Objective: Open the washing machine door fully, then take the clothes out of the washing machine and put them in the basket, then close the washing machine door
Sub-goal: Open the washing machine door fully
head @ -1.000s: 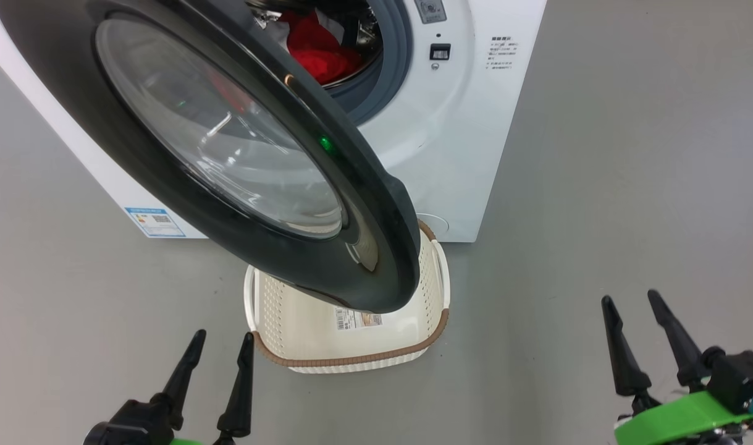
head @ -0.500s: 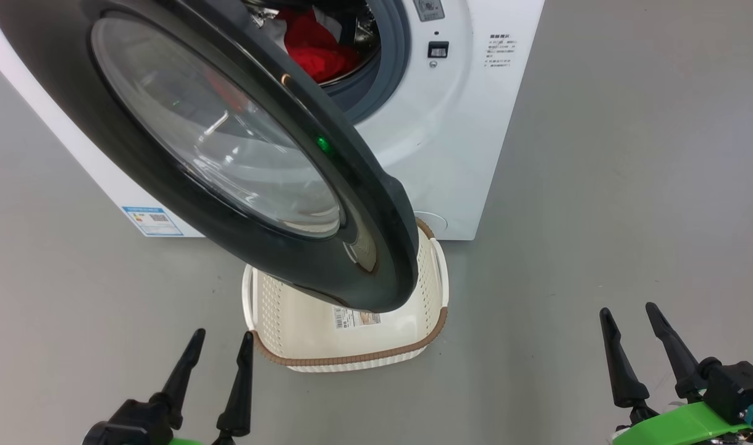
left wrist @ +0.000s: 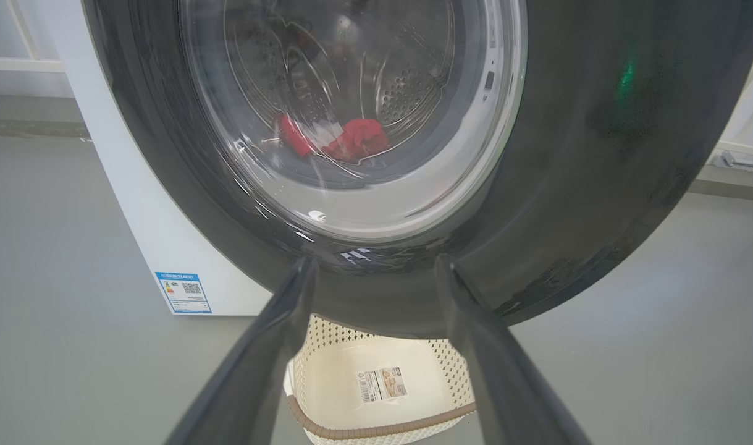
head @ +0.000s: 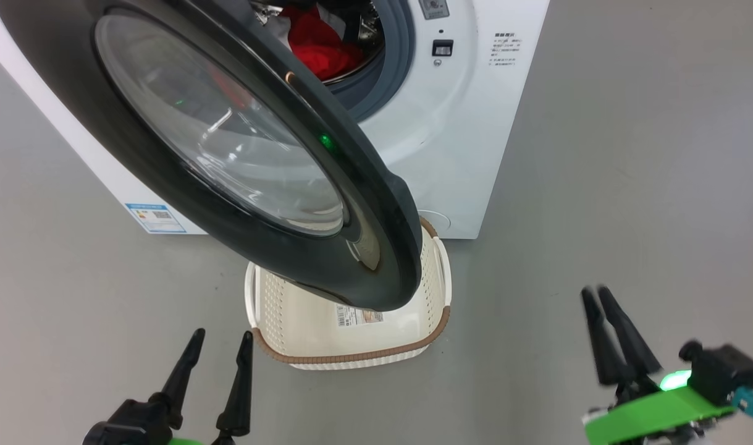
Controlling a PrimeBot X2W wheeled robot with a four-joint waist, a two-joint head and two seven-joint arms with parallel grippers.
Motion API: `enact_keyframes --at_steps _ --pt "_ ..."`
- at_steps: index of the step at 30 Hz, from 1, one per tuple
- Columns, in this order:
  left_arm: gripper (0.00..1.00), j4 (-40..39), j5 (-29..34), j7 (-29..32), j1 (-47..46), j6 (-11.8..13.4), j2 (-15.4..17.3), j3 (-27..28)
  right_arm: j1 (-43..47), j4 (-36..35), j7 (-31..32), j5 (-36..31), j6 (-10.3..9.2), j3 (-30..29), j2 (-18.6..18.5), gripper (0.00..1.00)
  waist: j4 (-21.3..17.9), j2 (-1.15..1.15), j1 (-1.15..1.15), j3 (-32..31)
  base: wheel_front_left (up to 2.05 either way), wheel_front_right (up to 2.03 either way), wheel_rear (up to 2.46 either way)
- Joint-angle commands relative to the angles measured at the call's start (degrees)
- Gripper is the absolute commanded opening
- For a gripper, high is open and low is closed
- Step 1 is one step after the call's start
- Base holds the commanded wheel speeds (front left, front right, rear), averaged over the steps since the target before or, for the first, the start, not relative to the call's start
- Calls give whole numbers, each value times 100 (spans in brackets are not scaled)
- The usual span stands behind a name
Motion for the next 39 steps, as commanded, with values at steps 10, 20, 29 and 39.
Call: enact_keyframes --at_steps 10,20,29,39 --pt "100 -136 -73 -70 -123 -32 62 124 -1119 -549 -37 1342 41 838 -108 0 96 0 0 53 0 0 0" --pt "100 -114 -127 -70 -193 -32 62 23 -2027 -526 -37 3113 41 1589 -316 0 265 0 0 166 0 0 0" --pt "100 -104 -189 -70 -264 -32 62 -69 -2599 -322 504 5952 41 2331 -673 0 399 0 0 279 0 0 0" --pt "100 -87 -239 -70 -283 -31 62 -146 -2726 104 2311 7164 41 1865 -573 0 481 0 0 337 0 0 0"
